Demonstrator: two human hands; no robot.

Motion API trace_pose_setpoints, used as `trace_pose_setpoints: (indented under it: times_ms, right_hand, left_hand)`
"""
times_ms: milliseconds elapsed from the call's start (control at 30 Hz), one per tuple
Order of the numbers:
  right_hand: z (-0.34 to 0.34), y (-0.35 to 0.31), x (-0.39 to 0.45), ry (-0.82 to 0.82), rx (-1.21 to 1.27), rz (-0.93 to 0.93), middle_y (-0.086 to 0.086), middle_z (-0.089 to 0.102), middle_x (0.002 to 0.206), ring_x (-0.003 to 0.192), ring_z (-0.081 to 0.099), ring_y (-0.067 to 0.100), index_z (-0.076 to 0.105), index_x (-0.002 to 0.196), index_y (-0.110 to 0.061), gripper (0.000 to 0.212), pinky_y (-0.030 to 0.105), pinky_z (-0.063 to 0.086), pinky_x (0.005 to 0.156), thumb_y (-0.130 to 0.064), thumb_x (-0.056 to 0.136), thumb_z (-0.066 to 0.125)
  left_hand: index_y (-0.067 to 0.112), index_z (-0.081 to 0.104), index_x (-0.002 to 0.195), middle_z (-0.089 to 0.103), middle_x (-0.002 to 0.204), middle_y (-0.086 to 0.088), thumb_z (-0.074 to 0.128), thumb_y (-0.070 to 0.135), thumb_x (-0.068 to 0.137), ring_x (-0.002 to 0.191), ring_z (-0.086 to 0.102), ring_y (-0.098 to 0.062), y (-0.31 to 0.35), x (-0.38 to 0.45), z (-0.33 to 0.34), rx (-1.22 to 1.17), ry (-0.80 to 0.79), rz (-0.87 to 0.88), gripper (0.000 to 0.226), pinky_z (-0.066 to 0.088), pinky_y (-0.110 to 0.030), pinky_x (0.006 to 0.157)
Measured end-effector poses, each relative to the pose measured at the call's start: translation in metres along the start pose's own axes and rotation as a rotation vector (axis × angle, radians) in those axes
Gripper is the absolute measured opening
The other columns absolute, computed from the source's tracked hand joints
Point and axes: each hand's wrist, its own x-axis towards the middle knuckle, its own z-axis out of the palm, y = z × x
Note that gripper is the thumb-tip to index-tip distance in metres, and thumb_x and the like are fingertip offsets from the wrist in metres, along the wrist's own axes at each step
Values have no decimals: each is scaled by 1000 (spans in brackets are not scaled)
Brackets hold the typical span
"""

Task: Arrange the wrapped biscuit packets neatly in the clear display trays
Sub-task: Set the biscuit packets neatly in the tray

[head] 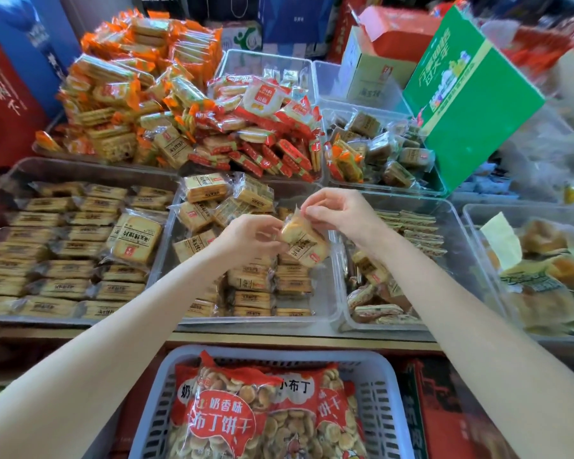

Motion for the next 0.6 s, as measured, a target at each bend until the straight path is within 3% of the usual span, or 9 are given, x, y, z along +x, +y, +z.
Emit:
trace_pose_setpoints:
  times_ms: [67, 133, 233, 333, 467, 600]
  right_hand:
    - [-9, -3, -6, 34, 135, 13, 12, 71, 96, 82, 68, 15, 65, 90, -10, 8, 30, 57, 81, -6, 91, 59]
    - [-15, -7, -11, -4, 106, -3, 9, 70, 103, 86, 68, 15, 65, 98, -13, 10, 28, 56, 80, -9, 92, 59]
    - [-9, -19, -15, -56, 56, -56, 5, 68, 103, 84, 64, 13, 64, 106, -19, 17, 24, 54, 77, -14, 90, 62]
    - [0, -31, -14, 19, -46, -151, 10, 71, 92, 79, 66, 20, 70, 93, -17, 10, 32, 55, 78, -11, 86, 67]
    - [-3, -36, -16, 84, 156, -160, 9, 70, 78, 71, 68, 11, 68, 82, -4, 10, 19, 54, 71, 5, 83, 64]
    - [-4, -42, -22, 55, 296, -115, 3, 70, 72, 68, 67, 11, 66, 81, -6, 7, 18, 54, 68, 1, 81, 68]
  left_hand:
    - [14, 67, 109, 70, 102, -1, 75, 18, 78, 93, 66, -13, 0, -3, -9, -44, 56, -35, 33, 52, -29, 87]
    - [14, 68, 109, 70, 101, -3, 77, 20, 76, 90, 65, -14, 3, -6, -17, -12, 97, -37, 35, 52, -33, 88]
    - [16, 67, 108, 66, 99, 0, 80, 24, 72, 80, 62, -11, 15, -8, -23, 97, 145, -5, 38, 48, -23, 78]
    - [23, 66, 101, 65, 95, 1, 80, 23, 71, 71, 57, -2, 28, -12, -24, 152, 182, 34, 34, 42, -17, 72]
    - [22, 67, 105, 63, 96, 6, 81, 22, 70, 72, 57, 3, 34, -20, -29, 122, 247, 35, 38, 41, -7, 64]
    - [21, 66, 106, 60, 95, 9, 80, 18, 72, 69, 55, 7, 41, -21, -30, 152, 283, 85, 37, 39, -5, 58]
